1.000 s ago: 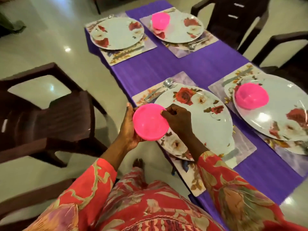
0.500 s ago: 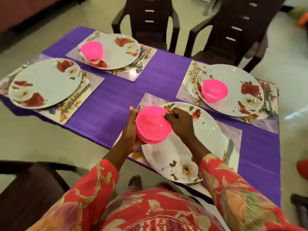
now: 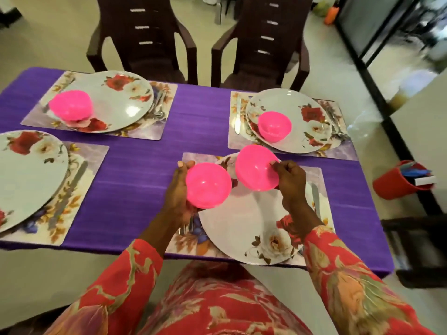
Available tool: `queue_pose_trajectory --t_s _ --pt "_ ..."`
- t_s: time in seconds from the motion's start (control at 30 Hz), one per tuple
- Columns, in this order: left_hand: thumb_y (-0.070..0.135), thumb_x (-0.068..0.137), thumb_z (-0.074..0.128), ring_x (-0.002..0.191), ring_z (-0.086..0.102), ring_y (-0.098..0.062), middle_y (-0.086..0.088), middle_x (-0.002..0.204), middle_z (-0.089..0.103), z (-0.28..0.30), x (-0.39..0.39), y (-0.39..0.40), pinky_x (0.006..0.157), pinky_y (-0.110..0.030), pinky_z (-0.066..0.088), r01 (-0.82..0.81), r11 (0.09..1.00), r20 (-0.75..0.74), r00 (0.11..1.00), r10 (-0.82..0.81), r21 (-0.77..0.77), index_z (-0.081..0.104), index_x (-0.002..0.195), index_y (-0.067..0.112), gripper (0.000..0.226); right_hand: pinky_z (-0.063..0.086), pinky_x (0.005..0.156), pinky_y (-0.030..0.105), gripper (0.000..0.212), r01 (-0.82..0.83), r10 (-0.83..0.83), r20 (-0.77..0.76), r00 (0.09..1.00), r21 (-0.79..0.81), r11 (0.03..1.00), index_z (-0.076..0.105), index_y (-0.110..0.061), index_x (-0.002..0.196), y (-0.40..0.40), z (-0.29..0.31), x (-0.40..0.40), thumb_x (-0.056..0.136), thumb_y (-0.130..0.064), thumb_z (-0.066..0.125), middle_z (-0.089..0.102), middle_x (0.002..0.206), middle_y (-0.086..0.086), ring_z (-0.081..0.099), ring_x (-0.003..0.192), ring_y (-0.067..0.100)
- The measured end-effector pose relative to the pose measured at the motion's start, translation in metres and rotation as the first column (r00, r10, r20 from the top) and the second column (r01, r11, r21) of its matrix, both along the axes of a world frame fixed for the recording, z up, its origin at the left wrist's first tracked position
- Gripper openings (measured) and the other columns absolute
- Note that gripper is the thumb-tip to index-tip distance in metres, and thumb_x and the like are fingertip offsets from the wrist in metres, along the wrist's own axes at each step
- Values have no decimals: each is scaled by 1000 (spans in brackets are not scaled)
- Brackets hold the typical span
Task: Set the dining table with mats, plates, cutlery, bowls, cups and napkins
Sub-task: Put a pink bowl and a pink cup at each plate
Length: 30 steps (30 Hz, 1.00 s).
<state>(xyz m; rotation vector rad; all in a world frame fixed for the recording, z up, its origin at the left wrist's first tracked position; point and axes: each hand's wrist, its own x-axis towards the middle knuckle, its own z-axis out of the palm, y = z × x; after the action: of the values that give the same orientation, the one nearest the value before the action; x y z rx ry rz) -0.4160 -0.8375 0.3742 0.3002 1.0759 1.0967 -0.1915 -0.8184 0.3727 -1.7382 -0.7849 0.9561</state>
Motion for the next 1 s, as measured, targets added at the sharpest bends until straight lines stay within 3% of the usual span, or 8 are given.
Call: queue_pose_trajectory --t_s 0.1,0.23,0.33,0.47,0.7,0.87,1.0 --pt "50 95 38 100 59 -27 1 113 60 3 1 4 50 -44 56 -13 1000 -40 999 13 -12 57 109 30 31 52 54 32 13 145 -142 66 988 -41 989 58 -13 77 3 -6 19 88 -18 63 57 82 3 52 75 16" --pt "47 97 39 107 57 -31 -2 122 57 -1 -3 6 56 -50 57 -7 1000 -103 995 6 -3 55 121 29 35 54 79 51 13 227 -191 226 955 -142 964 63 -7 89 12 -23 38 86 -19 61 60 87 7 60 88 31" --pt "46 96 40 111 56 -33 -3 127 57 -1 -7 9 60 -51 57 -7 1000 -145 989 9 18 56 122 28 35 49 87 42 22 218 -135 325 936 -233 948 64 0 98 16 -30 42 87 -17 57 64 95 16 59 97 36" --pt "31 97 47 104 59 -25 7 112 62 2 -8 12 57 -44 58 -46 999 -110 993 48 22 62 110 31 20 37 73 28 26 223 -117 373 921 -256 941 61 5 103 18 -34 42 89 -14 52 64 104 22 57 100 36" --pt "26 97 49 111 56 -31 2 120 60 6 -4 13 62 -50 57 -39 999 -131 991 40 6 57 124 27 29 45 81 35 31 239 -103 411 906 -296 925 59 6 111 21 -35 41 90 -15 52 63 111 24 56 106 39" --pt "25 97 49 110 56 -32 -1 124 58 8 0 11 57 -50 57 -29 1000 -108 994 28 -7 55 125 26 30 45 81 34 32 226 -84 414 906 -306 925 58 7 113 20 -32 41 90 -14 52 63 112 24 56 106 38" --pt "25 97 48 109 57 -31 1 119 59 9 1 10 54 -46 57 -30 1000 -105 994 31 8 57 122 27 26 43 79 33 41 209 -64 395 916 -336 918 58 3 116 18 -32 44 89 -27 57 63 114 21 57 105 36"
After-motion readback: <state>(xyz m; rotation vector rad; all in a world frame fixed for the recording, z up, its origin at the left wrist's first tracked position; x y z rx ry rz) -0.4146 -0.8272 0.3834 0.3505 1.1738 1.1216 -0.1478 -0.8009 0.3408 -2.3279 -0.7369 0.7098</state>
